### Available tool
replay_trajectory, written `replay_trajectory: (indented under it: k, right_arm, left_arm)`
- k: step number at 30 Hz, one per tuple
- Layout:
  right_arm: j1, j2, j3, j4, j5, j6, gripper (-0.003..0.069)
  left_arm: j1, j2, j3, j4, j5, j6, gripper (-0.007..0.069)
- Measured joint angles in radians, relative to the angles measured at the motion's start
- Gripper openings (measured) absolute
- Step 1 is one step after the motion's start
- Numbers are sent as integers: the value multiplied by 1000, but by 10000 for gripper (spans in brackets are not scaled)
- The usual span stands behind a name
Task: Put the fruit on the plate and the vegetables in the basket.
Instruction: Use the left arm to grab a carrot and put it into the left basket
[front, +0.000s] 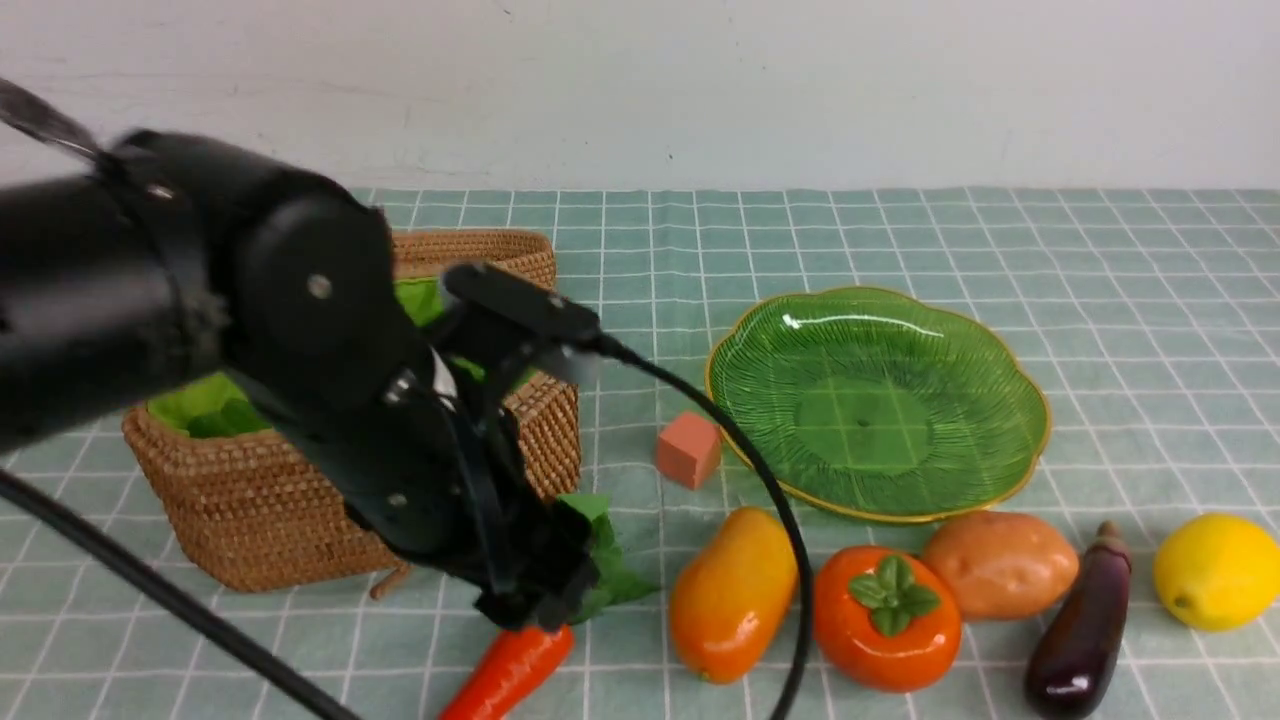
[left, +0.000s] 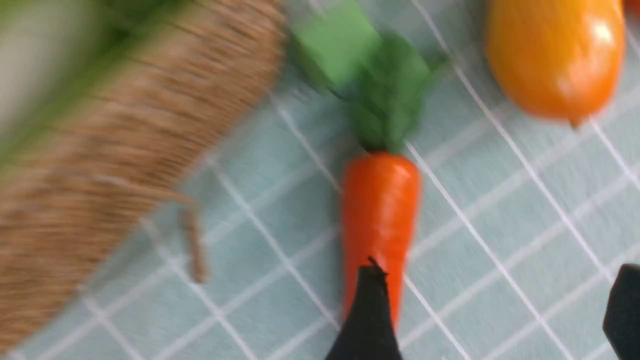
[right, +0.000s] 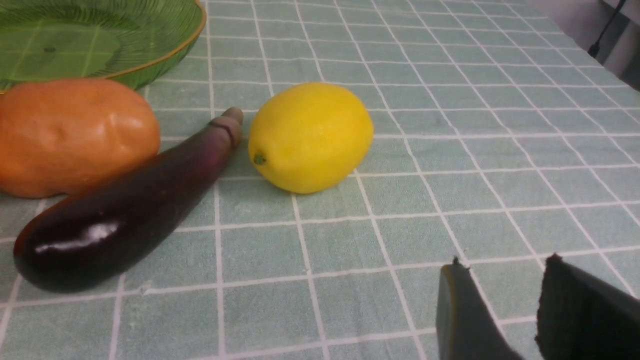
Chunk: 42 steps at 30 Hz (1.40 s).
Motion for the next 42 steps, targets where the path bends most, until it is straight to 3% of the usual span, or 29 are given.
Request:
replay_trajectory:
  k: [6,12,15,18,27,28,30,31,33,36,42]
  right_arm:
    - [0,0,0,0,0,0,242]
    - [0,0,0,0,0,0,242]
    - [0,0,0,0,0,0,242]
    - [0,0,0,0,0,0,242]
    - [0,0,0,0,0,0,242]
    - [0,0,0,0,0,0,242]
    - [0,0,0,0,0,0,242]
    - [0,0,0,0,0,0,242]
    - [0,0,0,0,0,0,242]
    - [0,0,0,0,0,0,242]
    - [0,0,0,0,0,0,242]
  left_arm:
    - [-21,200,1,160,-41,-72,570]
    - [-20,334,1,173,-72,-79,552]
    - [-20,349,0,172,-53,-70,475]
    - [-20,335,-22,171,30,-51,277]
    - [-20,112,-189,208,185,-25,281]
    - [-21,48,-241,304,199,-23,281]
    - [-21,17,-268,379,195,-23,281]
    - [-21,-29,-301,542,166,-42,281]
    - [-18,-60,-315,744,97,-95,281]
    - [-3,-58,-318,898,0,-167,281]
    - [101,34,-318,925,-135,-269,281]
